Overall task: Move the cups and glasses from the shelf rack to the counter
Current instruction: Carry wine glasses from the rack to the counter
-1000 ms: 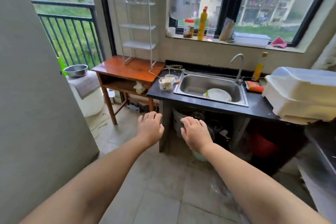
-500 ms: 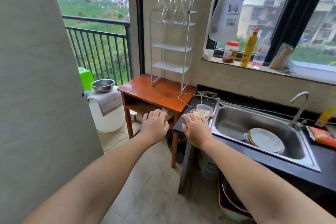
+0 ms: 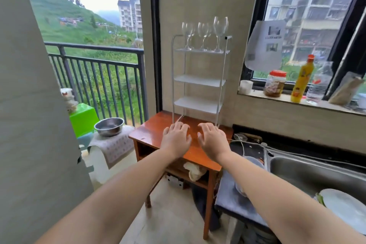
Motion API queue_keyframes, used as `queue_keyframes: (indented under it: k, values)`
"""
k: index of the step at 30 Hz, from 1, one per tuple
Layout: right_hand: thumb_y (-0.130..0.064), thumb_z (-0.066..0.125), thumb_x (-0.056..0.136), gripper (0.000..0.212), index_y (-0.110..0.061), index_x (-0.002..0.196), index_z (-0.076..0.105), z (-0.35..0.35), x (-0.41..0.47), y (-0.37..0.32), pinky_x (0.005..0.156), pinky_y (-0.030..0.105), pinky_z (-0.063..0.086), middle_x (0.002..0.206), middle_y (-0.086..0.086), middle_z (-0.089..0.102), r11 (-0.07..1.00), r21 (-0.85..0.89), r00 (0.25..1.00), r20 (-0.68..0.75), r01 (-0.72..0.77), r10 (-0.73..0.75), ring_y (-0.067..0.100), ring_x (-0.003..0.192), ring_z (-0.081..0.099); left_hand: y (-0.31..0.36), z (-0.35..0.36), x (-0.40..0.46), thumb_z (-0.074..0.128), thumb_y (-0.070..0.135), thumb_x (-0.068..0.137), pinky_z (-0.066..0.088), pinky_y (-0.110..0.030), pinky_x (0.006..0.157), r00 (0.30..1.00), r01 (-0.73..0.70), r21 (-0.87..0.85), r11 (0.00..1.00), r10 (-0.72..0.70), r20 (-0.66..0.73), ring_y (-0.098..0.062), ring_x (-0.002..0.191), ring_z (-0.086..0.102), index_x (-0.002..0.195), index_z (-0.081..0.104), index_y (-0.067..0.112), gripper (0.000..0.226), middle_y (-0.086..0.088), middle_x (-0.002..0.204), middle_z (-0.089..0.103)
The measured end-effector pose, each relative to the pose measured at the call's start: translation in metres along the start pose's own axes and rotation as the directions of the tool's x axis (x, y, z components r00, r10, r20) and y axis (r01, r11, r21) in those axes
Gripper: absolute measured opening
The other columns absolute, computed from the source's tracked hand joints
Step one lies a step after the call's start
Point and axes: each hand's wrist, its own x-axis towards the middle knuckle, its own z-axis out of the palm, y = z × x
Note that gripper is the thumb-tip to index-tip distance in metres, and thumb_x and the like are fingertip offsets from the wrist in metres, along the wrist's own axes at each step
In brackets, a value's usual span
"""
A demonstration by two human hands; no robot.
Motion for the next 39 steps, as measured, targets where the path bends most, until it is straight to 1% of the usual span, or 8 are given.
queue_keyframes:
  k: [9,18,22,26,28,32,36,39]
  values:
    - [-0.026,0.037,0.099,0.041,-0.012,0.137,0.042,-0.002,0.161,-0.027,0.102,0.040,0.038,0.141,0.009,0.047,0.991,0.069,0.984,-0.127,-0.116,0.124,0.028,0.129,0.043,-0.071,-0.044,0.166,0.040,0.028,0.095,0.028,-0.039,0.109,0.996,-0.088,-0.007,0.996,0.088,-0.018,-0.026,0.132,0.039,0.132,0.049,0.015,0.041,-0.007,0.140,0.046]
    - [-0.026,0.038,0.100,0.040,-0.007,0.135,0.043,-0.049,0.301,0.005,0.095,0.039,0.044,0.139,0.013,0.044,0.978,0.126,0.941,-0.278,-0.165,0.194,0.029,0.124,0.048,-0.050,-0.059,0.313,0.039,0.027,0.096,0.032,-0.040,0.108,0.978,-0.197,-0.141,0.970,0.186,-0.089,-0.026,0.134,0.038,0.135,0.046,0.014,0.042,-0.009,0.143,0.044]
    - [-0.019,0.041,0.099,0.040,0.000,0.134,0.042,-0.073,0.358,0.023,0.095,0.037,0.041,0.137,0.020,0.044,0.936,0.287,0.883,-0.358,-0.205,0.303,0.033,0.115,0.053,-0.034,-0.067,0.381,0.038,0.022,0.095,0.040,-0.039,0.100,0.978,-0.197,-0.278,0.940,0.169,-0.122,-0.031,0.126,0.047,0.135,0.046,0.007,0.043,-0.014,0.139,0.048]
    - [-0.016,0.040,0.096,0.044,0.001,0.136,0.037,-0.095,0.412,0.046,0.102,0.043,0.042,0.134,0.021,0.043,0.791,0.565,0.789,-0.365,-0.234,0.494,0.038,0.116,0.052,-0.016,-0.078,0.451,0.042,0.014,0.093,0.046,-0.036,0.087,0.970,-0.207,-0.420,0.884,0.129,-0.206,-0.036,0.108,0.059,0.113,0.060,-0.003,0.033,-0.023,0.114,0.064]
    - [-0.017,0.040,0.090,0.041,-0.002,0.128,0.039,-0.099,0.444,0.069,0.094,0.050,0.050,0.126,0.019,0.048,0.680,0.700,0.761,-0.314,-0.219,0.568,0.037,0.109,0.058,-0.008,-0.083,0.478,0.043,0.011,0.092,0.047,-0.035,0.078,0.971,-0.179,-0.500,0.847,0.070,-0.228,-0.035,0.094,0.061,0.096,0.064,-0.003,0.026,-0.023,0.098,0.067]
    - [-0.017,0.042,0.086,0.036,-0.007,0.120,0.043,-0.097,0.488,0.103,0.092,0.050,0.053,0.119,0.014,0.053,0.429,0.871,0.734,-0.126,-0.241,0.668,0.030,0.109,0.061,0.000,-0.080,0.520,0.047,0.014,0.088,0.054,-0.038,0.083,0.994,-0.055,-0.611,0.790,-0.017,-0.111,-0.037,0.096,0.068,0.094,0.067,-0.002,0.027,-0.023,0.096,0.071]
    - [-0.002,0.031,0.095,0.037,-0.005,0.127,0.049,-0.104,0.481,0.088,0.051,0.035,0.061,0.118,0.009,0.056,0.244,0.946,0.758,0.001,-0.211,0.652,0.022,0.069,0.067,0.002,-0.076,0.541,0.049,0.012,0.086,0.049,-0.031,0.069,0.997,-0.046,-0.646,0.762,-0.001,-0.073,-0.036,0.082,0.068,0.087,0.069,0.000,0.023,-0.017,0.073,0.068]
    - [0.000,0.023,0.098,0.026,0.003,0.099,0.049,-0.110,0.480,0.089,0.032,0.027,0.051,0.096,0.014,0.053,0.234,0.947,0.742,0.006,-0.219,0.671,0.022,0.042,0.065,0.002,-0.072,0.548,0.051,0.014,0.089,0.047,-0.021,0.049,0.995,-0.077,-0.667,0.741,0.012,-0.102,-0.023,0.054,0.060,0.075,0.066,0.005,0.022,-0.009,0.072,0.067]
